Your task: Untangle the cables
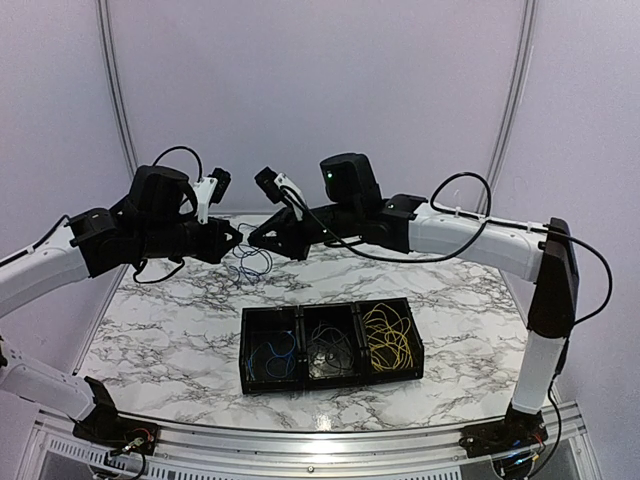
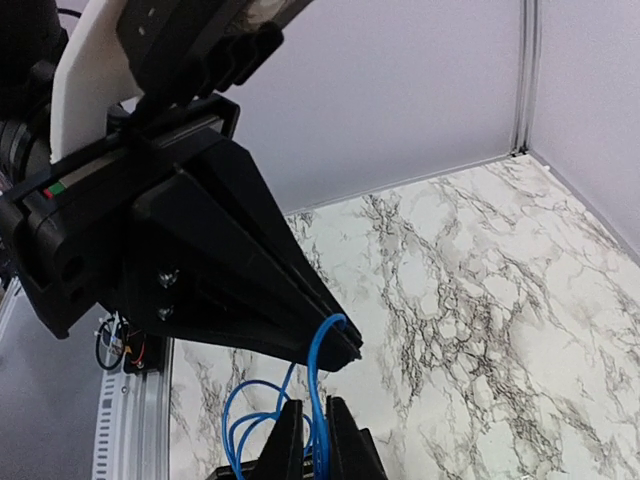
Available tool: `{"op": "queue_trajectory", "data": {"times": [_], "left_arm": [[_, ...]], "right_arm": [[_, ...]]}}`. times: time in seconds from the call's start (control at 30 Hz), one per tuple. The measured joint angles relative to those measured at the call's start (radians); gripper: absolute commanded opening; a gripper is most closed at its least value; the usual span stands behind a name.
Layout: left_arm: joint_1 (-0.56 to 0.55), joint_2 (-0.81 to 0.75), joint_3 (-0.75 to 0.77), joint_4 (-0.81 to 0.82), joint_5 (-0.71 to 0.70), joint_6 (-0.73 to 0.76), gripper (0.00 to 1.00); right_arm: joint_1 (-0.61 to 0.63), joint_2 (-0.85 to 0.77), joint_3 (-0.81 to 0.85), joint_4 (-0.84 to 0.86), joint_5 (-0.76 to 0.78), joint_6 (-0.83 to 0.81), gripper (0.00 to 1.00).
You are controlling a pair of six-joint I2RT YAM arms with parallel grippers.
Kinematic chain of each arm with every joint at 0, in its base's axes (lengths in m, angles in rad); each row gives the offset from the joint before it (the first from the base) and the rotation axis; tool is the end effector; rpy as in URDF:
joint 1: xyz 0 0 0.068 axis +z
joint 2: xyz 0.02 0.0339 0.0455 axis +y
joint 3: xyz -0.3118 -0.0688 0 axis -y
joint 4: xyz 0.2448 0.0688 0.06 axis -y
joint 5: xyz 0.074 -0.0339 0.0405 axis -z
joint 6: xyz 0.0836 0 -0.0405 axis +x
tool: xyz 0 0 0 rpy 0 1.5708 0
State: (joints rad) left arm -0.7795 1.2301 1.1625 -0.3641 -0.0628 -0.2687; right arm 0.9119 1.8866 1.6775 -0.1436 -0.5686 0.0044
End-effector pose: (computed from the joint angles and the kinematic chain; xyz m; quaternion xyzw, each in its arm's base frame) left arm 0.2221 -0.2121 0.3848 0.1963 0.8187 -0.2468 0.4799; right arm 0.2732 0.4263 0.3679 -0.4893 0.6373 0.4492 0.3907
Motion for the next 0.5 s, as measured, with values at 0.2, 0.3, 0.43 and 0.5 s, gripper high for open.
{"op": "queue_trajectory", "data": {"times": [0.2, 0.3, 0.43, 0.5], "left_arm": [[-0.003, 0.006, 0.0, 0.008, -0.026, -0.005, 0.28], [-0.003, 0.024, 0.0, 0.038, -0.055, -0.022, 0.37], [-0.003, 0.059, -0.035, 0.172, -0.073, -0.072, 0.34], [-0.003, 0.09, -0.067, 0.256, -0.073, -0.11, 0.31]], "right_arm": [[0.0, 0.0, 0.008, 0.006, 0.064, 0.011, 0.0], [0.0, 0.0, 0.008, 0.007, 0.062, 0.011, 0.0], [0.0, 0.0, 0.008, 0.017, 0.029, 0.013, 0.0], [0.0, -0.006, 0.008, 0.017, 0.017, 0.013, 0.0]]}}
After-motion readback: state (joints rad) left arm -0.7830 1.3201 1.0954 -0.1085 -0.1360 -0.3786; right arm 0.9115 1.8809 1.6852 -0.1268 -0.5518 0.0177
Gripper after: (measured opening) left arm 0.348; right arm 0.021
